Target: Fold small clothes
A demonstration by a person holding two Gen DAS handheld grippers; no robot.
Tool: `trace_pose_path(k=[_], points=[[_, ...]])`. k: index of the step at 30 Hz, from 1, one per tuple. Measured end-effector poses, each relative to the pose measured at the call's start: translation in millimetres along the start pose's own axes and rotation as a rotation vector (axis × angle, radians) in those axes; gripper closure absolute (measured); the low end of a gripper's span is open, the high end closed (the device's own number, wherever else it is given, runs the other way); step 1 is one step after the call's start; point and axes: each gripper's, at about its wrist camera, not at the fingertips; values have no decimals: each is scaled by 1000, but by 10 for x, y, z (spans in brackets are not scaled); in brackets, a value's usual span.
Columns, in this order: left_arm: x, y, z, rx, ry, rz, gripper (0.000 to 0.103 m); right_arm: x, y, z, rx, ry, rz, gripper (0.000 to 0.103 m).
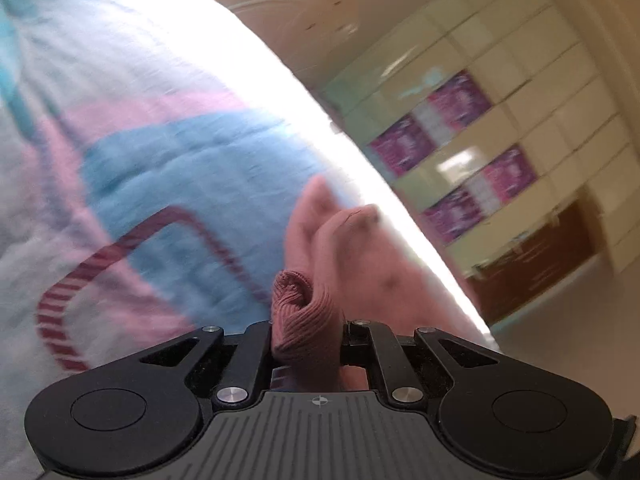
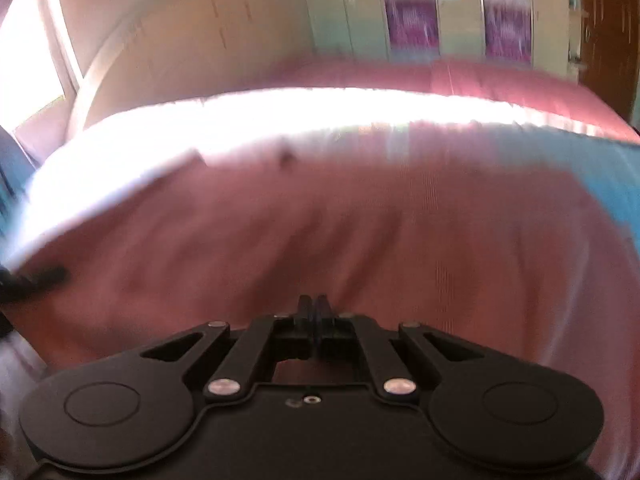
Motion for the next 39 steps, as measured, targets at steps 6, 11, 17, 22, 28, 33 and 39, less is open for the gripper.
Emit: trace_pose_path(k=[6,11,17,22,28,33,39], points=[[47,-7,48,-62,6,0,93,-102,32,-36,24,-10,-19,103],[12,-52,-394,32,86,0,94,-54,-3,-28,7,-22,-11,103],[-9,90,-1369,189,228,54,94,-437,-144,-522,194,11,-162,95],[-31,541,-2259,307,338,128,94,-924,-186,-1220,287,80,-232,96],[230,1668,-3008,398,378,422,93,-1387,-98,-1987,419,128,-268,86],[-65,1698,-3174,492,395,423,64,-1535,56,-2380,508,59,-256,45],[22,723,-2772,583,214,213,64,-1284,64,-2302,512,-93,-149,59]])
Point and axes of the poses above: each gripper's, at about its wrist camera, not at the fingertips, and x roughly the way its jaws point, z to its left, y to its underside, and after that the axes turned 13 degrees about -z, right-handed
